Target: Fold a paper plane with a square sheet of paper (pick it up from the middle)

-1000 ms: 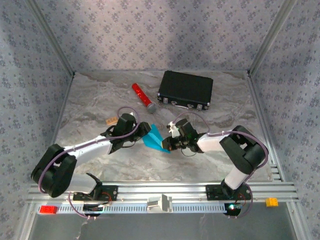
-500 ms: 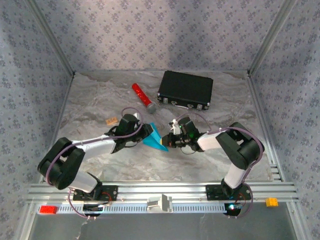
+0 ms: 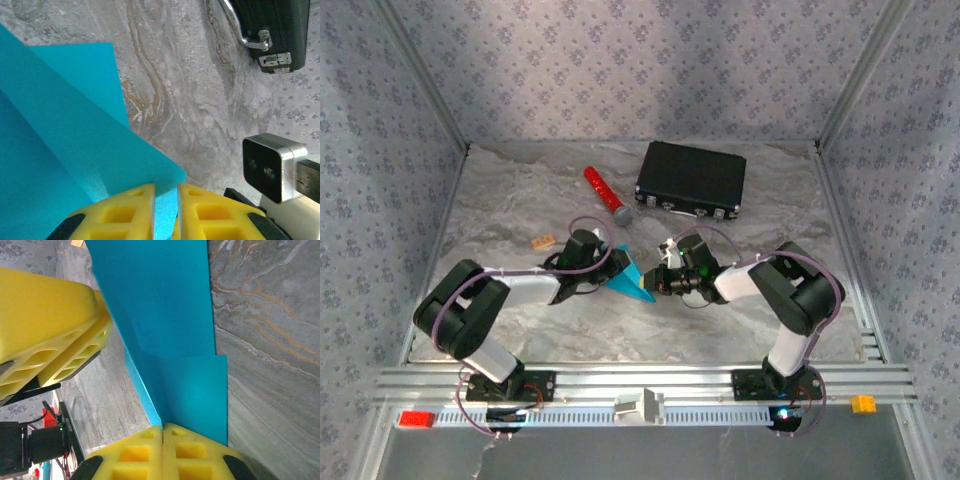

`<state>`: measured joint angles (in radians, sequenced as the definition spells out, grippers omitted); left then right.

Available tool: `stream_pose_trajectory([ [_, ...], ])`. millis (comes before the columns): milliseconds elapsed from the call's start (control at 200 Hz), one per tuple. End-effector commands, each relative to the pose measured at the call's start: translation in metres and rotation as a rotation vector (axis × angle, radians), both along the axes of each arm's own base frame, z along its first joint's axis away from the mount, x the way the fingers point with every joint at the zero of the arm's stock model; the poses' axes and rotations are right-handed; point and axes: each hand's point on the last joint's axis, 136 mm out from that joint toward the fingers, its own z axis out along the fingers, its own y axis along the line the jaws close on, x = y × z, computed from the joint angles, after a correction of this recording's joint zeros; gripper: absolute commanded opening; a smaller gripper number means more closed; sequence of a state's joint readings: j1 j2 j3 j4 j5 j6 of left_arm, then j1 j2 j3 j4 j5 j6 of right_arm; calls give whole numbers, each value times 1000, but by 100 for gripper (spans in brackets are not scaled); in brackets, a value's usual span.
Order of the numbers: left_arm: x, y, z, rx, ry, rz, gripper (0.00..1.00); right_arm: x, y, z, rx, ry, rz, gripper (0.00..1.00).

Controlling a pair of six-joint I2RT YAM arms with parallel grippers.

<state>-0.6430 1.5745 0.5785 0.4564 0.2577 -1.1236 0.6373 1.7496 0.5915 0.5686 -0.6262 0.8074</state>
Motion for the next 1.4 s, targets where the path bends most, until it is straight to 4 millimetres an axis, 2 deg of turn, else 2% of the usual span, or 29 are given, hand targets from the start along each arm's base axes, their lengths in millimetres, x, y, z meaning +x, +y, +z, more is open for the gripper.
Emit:
stream_pose_trajectory([
  [0,5,-1,-4,-5,4,20,17,-4,-2,-8,5,44,2,4],
  [420,3,10,-26,67,54,60,13,-6,-1,-17,-12,97,12,4],
  [685,3,13,-35,99,78,73,12,-6,0,-17,-2,127,3,4],
  [879,7,8,-29,84,51,56,13,-7,-2,-20,-13,144,-18,4],
  [1074,10,0,-10,38,-19,29,18,-7,-9,-26,-21,150,-66,3],
  [1399,7,3,2,22,-75,34,20,-6,-19,-36,-12,182,-150,1],
])
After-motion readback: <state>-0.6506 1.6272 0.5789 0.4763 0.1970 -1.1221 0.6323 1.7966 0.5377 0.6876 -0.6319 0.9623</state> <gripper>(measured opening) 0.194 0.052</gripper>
